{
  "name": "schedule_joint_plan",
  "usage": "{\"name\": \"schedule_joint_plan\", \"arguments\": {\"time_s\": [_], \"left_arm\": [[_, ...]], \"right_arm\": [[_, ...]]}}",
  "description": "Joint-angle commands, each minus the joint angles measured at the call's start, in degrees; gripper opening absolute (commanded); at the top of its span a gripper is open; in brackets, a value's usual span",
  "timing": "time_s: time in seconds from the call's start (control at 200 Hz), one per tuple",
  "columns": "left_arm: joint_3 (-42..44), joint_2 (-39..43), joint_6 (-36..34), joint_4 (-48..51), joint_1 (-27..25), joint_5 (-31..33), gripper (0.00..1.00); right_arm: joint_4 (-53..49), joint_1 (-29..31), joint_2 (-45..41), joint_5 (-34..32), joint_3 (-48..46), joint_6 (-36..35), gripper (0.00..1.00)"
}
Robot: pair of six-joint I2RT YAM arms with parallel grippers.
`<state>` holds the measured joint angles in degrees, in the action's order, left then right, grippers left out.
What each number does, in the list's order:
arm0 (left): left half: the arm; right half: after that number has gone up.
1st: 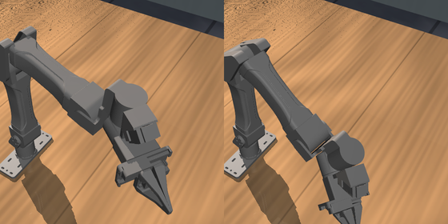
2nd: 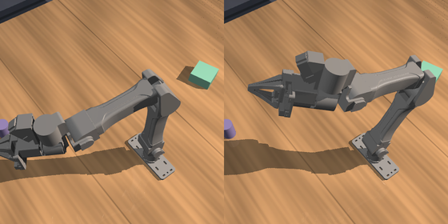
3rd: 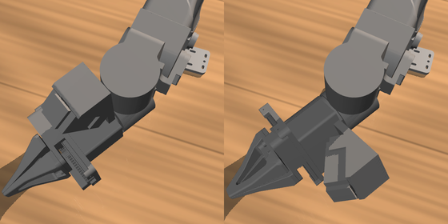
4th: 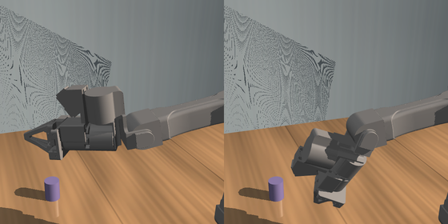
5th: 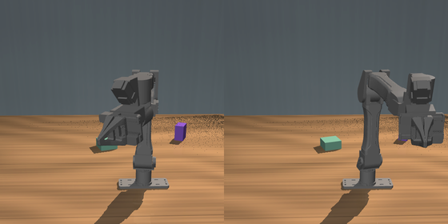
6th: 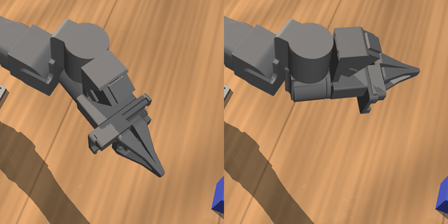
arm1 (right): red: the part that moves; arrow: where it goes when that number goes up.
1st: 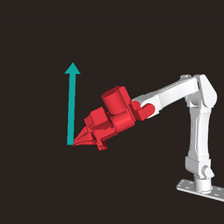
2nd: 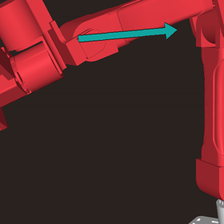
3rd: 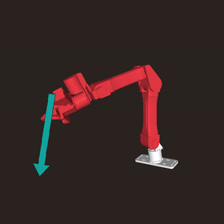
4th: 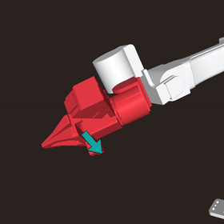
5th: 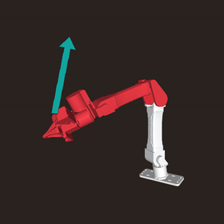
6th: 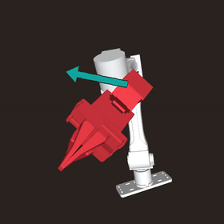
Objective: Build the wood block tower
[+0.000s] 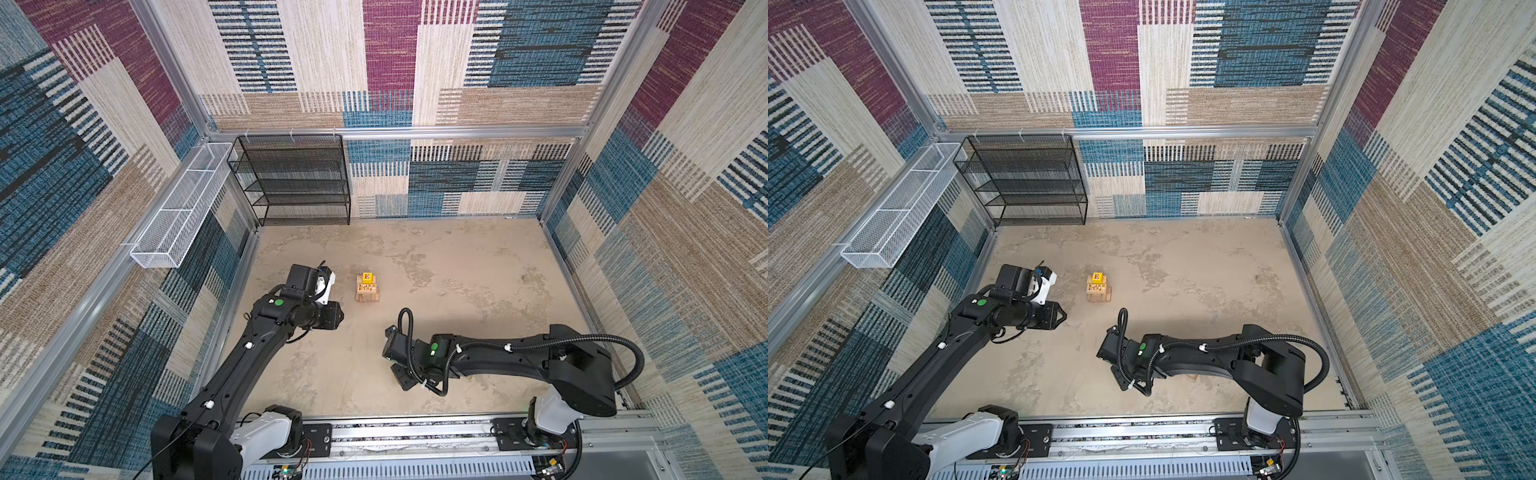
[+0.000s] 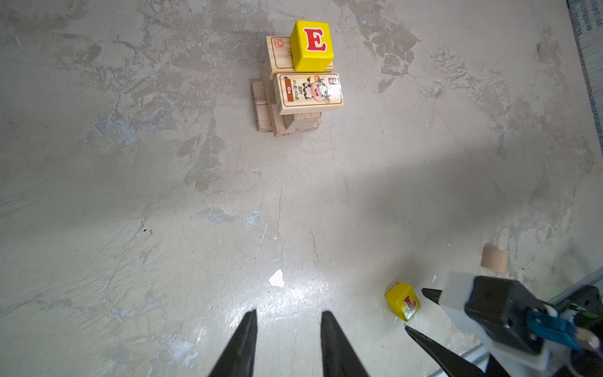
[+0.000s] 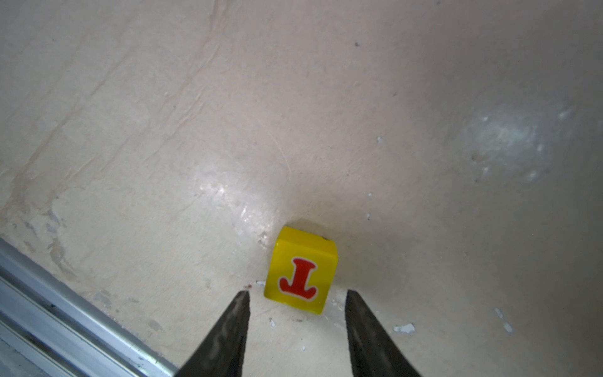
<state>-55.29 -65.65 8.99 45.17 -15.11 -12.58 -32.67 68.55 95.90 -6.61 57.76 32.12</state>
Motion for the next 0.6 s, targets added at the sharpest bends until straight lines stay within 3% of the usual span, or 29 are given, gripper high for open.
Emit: {"name": "schedule_joint_plan", "arguments": {"time_s": [0.0, 0.596], "left_arm": [[-0.08, 0.17, -1.95, -1.21, 0.00, -0.08, 0.37], [-0.83, -0.03, -1.74, -1.36, 0.08, 1.08, 0.37]], "right_arm": [[0.55, 0.00, 1.10, -0.50, 0.91, 2.02, 0.49], [-3.04, -0.04, 2.83, -2.79, 5.06, 3.04, 0.21]]}}
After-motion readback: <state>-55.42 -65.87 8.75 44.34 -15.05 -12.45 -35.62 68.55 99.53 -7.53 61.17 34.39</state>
